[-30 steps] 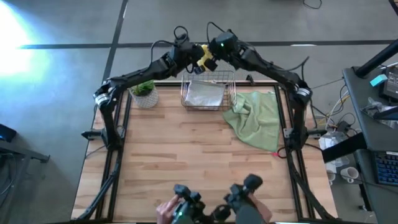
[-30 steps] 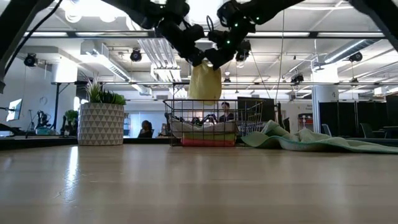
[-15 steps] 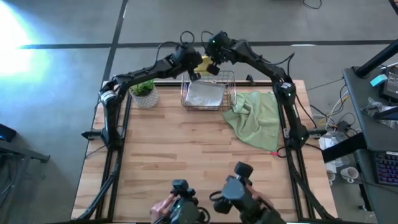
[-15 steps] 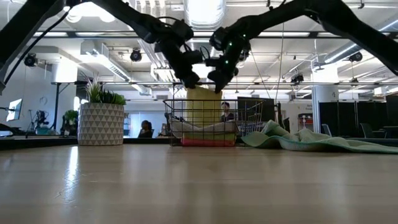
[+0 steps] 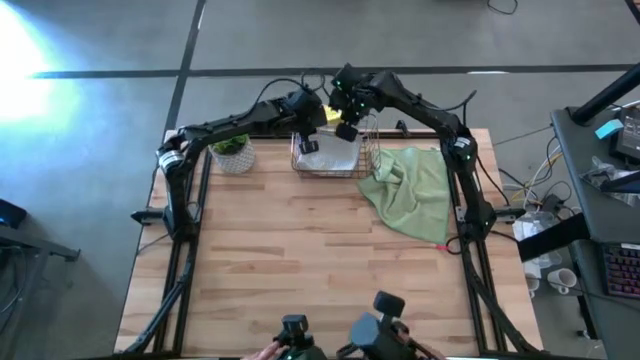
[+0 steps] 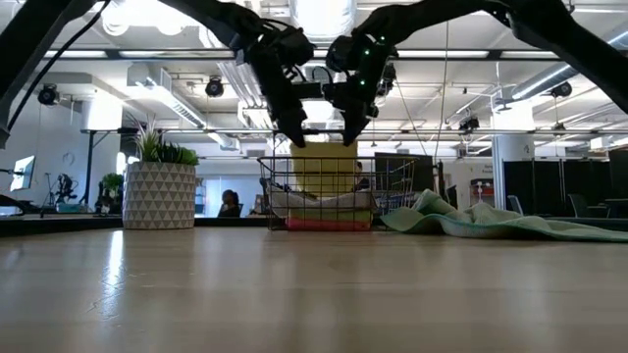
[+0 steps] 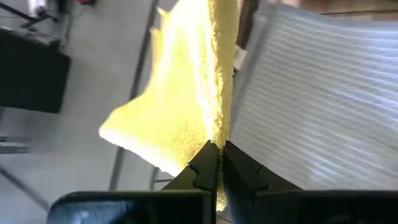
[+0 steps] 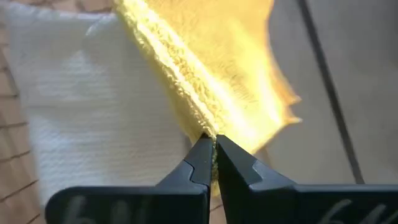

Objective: Fold microfiber towels
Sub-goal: Put the folded yellow towel into the wire basket

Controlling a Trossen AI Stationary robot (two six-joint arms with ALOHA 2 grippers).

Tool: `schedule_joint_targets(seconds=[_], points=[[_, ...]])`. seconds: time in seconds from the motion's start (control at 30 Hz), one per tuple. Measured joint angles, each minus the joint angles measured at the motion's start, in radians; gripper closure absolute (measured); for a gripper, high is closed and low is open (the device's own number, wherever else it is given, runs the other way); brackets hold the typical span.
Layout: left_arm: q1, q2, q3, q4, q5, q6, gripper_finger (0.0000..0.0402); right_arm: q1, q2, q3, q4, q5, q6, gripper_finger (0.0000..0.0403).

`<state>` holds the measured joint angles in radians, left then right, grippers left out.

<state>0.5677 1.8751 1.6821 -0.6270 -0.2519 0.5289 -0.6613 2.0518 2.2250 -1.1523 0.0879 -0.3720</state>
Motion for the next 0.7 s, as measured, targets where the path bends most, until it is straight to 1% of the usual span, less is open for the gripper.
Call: schedule_joint_targets(seconds=[0.13,0.23,0.37,0.5,0.7], points=[[-0.016,0.000,0.000,-0.059,0.064,-0.032,0.0401,0.024,0.000,-0.005,-0.054,-0.001,0.026,0.0394],[-0.029,0.000,-0.001,-0.090,0.088,-0.049,0.0401,0.035,0.009,-0.018,-0.088,-0.020,0.058,0.0394],[-0.040,0.001,-0.003,-0.120,0.098,-0.051,0.0401,0.054,0.012,-0.051,-0.082,-0.022,0.066,0.0394],[-0.039,0.016,-0.004,-0.122,0.165,-0.051,0.0401,0.059,0.012,-0.100,-0.069,-0.023,0.091,0.0394],[-0.040,0.038,-0.005,-0.145,0.194,-0.053,0.0401,0.060,0.012,-0.165,-0.060,-0.078,0.137,0.0394]])
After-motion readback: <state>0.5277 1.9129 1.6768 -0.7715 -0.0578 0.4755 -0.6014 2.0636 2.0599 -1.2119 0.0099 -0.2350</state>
